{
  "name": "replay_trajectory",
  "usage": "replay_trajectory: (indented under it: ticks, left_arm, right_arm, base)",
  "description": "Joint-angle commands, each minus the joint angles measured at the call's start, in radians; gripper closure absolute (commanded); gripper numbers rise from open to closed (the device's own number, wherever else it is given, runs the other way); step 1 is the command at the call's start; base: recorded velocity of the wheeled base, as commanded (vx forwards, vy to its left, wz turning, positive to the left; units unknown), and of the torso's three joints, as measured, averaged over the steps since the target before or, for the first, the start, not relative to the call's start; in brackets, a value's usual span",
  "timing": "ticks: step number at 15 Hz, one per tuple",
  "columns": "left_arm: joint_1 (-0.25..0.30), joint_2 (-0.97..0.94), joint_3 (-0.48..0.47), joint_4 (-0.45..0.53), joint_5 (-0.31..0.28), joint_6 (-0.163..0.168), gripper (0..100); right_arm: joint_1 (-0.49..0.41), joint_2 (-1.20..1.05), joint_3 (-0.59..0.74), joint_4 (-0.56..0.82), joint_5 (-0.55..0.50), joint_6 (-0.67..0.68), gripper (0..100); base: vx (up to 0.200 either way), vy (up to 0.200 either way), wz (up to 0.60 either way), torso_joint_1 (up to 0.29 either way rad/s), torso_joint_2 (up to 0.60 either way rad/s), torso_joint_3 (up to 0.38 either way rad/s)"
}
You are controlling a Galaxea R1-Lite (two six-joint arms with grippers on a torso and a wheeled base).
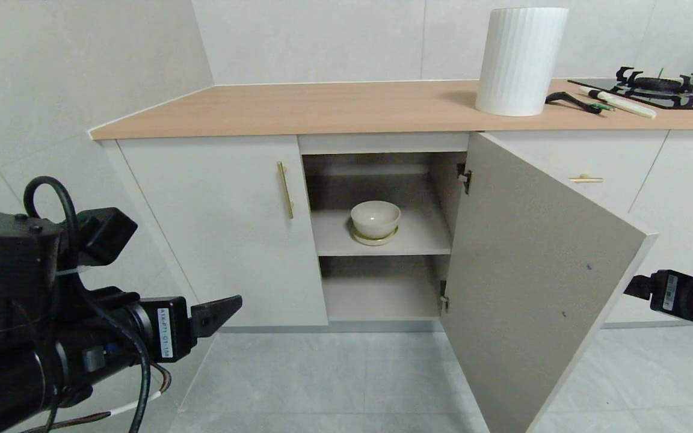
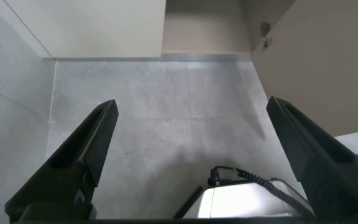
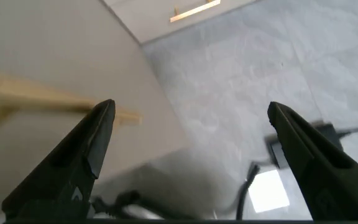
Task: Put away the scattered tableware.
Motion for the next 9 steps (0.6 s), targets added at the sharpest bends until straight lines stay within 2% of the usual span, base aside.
replay_trajectory:
  ticks: [1,3,5,9]
  left_arm:
    - [0.000,-0.003,-0.002,-0.001,0.001,-0.001,0]
    - [0.000,-0.003,0.000,-0.001,0.001,0.001,0]
    - [0.000,-0.004,0.000,-0.001,0.001,-0.001,0]
    - [-0.001,-0.003,0.003,-0.001,0.001,0.001,0]
  right_arm:
    - [0.006,0.094,-0.003,-0.059,0.000,-0.002,0]
    - [0.024,0.143,-0.031,-0.095,0.015,-0.003,0]
    - [0.092,0.173,-0.074,-0.096,0.035,-0.003,0]
    - [0.311,0.262,-0.140,-0.098,0.046,-0.008,0]
  base:
    - [0.000,0.000,0.00,0.000,0.00,0.000]
    - [0.000,0.000,0.00,0.000,0.00,0.000]
    - [0.000,0.000,0.00,0.000,0.00,0.000]
    - [0.000,0.000,0.00,0.000,0.00,0.000]
